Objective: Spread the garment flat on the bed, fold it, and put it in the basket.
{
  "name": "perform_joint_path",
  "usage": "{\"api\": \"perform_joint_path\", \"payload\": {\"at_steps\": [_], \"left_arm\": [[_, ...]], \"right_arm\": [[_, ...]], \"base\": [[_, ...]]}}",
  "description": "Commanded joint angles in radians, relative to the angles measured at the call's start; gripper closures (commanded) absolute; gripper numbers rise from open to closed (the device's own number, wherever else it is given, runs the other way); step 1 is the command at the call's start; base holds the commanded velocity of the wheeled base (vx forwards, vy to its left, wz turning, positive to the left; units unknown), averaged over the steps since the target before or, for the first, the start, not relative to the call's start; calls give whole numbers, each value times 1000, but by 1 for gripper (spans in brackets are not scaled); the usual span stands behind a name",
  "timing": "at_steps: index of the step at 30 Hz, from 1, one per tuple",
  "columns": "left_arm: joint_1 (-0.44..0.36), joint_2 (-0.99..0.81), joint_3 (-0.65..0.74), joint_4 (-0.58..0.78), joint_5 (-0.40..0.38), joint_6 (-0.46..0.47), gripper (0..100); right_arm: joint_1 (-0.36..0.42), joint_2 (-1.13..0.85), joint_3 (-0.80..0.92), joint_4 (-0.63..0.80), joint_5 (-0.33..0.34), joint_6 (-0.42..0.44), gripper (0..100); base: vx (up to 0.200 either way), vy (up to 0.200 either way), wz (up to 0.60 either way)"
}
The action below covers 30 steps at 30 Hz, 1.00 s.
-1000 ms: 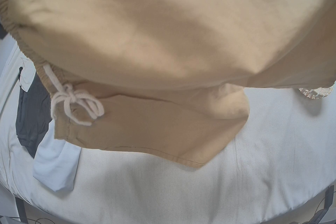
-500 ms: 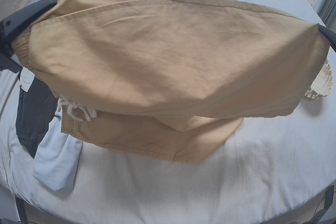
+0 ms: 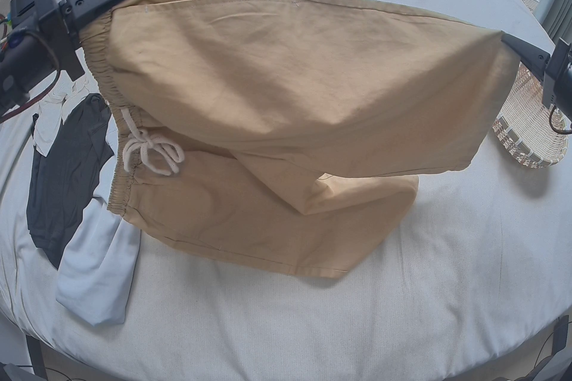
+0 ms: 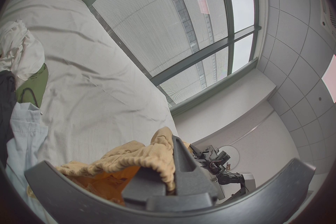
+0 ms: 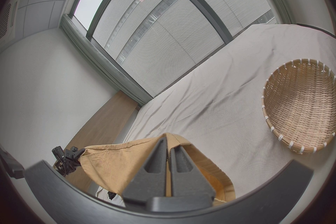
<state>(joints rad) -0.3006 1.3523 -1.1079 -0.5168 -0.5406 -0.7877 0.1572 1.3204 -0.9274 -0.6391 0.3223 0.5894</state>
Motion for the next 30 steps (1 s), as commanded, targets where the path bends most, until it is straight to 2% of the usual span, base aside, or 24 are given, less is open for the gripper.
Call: {"api": "perform_joint_path", "payload": {"at_steps": [1,8,12,22,23,25,26,30], "left_arm": [[2,103,-67,-2,10,-1,100],[28,200,-168,-3,11,-21,100],[67,260,-216,-57,8,-50,100],[115,390,-325,-106,8,-68,100],[120,401,-333,-106,8,-70,0],[127,416,-352,-104,7,-87,0],[135,430,-371,-106,4,-102,0],[149,479,-446,-80,11,-153,0]], "right_arm": [[-2,111,-70,-4,-2,0,100],[-4,204,-145,-4,-3,0,100],[-21,266,-185,-8,-2,0,100],[-36,405,-287,-99,-2,0,100],[-36,415,-297,-99,-2,0,100],[-35,430,-312,-99,-2,0,100],[-35,439,-320,-99,-3,0,0],[-36,457,-337,-100,-9,0,0]], "base": [[0,0,0],[0,0,0],[0,0,0],[0,0,0],[0,0,0],[0,0,0],[0,0,0],[0,0,0]]}}
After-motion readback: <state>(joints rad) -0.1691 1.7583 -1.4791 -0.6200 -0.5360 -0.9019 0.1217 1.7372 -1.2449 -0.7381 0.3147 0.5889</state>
